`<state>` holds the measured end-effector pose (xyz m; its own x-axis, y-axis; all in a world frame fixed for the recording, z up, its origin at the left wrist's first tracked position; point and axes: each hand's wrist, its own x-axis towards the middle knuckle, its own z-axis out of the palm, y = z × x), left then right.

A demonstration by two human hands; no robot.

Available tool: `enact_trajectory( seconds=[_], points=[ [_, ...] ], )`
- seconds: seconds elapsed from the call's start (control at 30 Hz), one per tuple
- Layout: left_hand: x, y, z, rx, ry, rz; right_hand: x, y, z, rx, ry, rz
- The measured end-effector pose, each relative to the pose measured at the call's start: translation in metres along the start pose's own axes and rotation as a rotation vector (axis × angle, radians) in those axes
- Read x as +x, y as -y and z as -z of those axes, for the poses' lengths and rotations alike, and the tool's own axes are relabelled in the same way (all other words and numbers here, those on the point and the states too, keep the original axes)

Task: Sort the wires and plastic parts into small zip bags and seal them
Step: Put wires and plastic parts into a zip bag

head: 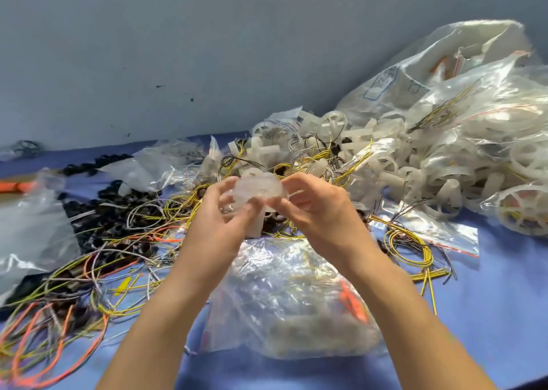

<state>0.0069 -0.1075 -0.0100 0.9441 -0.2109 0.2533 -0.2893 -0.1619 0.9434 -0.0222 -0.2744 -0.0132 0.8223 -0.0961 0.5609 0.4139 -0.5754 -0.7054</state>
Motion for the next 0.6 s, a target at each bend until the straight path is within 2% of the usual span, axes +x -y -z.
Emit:
enact_trajectory(
  seconds=[0.1,0.2,0.3,0.4,0.47,0.53,0.6],
  points=[
    [-0.005,0.008,0.013,-0.152,-0.033,0.161,0.001,0.009,-0.022,-0.058,-0.089,0.047],
    [-0.010,0.010,0.033,-0.288,0.002,0.154,0.001,0.021,-0.046,-0.041,-0.078,0.074],
    [-0.008,0.018,0.061,-0.288,-0.181,0.152,-0.003,0.028,-0.066,0.013,0.085,0.015],
    [-0.012,0.032,0.087,-0.316,-0.368,0.316,-0.009,0.023,-0.071,-0.149,0.215,0.081],
    [-0.016,0.042,0.096,-0.336,-0.359,0.465,-0.013,0.020,-0.073,-0.379,0.417,0.164],
    [-0.020,0.048,0.098,-0.376,-0.271,0.569,-0.017,0.018,-0.078,-0.555,0.617,0.190],
    [-0.023,0.049,0.095,-0.479,-0.173,0.602,-0.021,0.017,-0.082,-0.601,0.652,0.223]
  ],
)
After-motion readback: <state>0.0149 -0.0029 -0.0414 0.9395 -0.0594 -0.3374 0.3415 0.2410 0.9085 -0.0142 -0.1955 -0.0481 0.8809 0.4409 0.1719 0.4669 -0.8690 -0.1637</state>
